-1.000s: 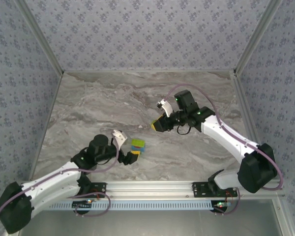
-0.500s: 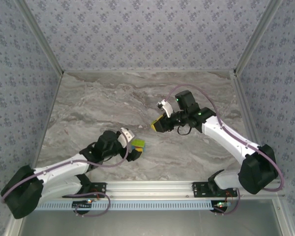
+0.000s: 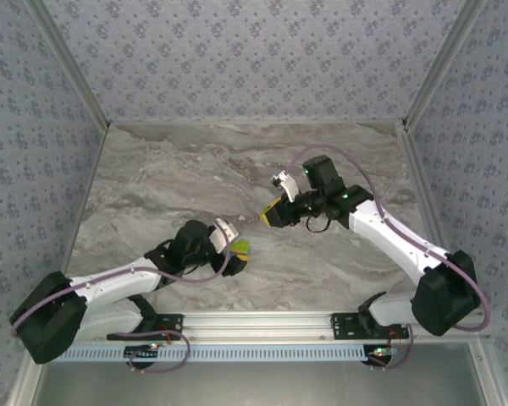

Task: Assemble a carrot with lego

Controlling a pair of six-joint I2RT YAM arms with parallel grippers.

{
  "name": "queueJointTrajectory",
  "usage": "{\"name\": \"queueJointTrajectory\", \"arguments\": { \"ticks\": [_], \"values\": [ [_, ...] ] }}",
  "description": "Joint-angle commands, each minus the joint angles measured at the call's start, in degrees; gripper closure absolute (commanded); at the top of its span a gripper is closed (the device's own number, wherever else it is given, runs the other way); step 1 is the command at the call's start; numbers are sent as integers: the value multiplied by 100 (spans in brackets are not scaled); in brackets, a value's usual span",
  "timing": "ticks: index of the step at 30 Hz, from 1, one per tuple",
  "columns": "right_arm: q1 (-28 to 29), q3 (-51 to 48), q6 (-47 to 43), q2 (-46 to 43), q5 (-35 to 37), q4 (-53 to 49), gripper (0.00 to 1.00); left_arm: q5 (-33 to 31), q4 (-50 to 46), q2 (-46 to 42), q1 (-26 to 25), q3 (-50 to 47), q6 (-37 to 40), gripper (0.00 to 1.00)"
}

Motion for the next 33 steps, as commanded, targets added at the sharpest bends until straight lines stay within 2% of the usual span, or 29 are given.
{"name": "queueJointTrajectory", "arguments": {
  "ticks": [1, 11, 17, 25, 33],
  "values": [
    [-53, -57, -79, -118, -163, 22, 78, 246, 57, 63, -35, 217, 79, 21],
    [-64, -92, -71, -130, -155, 39, 78, 420, -64, 90, -30, 272, 69, 35],
    [-62, -66, -79, -129, -167, 11, 78, 623, -176, 182, -35, 342, 54, 39],
    [-81, -70, -79, -144, -172, -10, 78, 628, -306, 432, -35, 491, 21, 28],
    [-91, -40, -88, -140, -180, -20, 78, 726, -406, 609, -37, 596, 26, 42]
  ]
}}
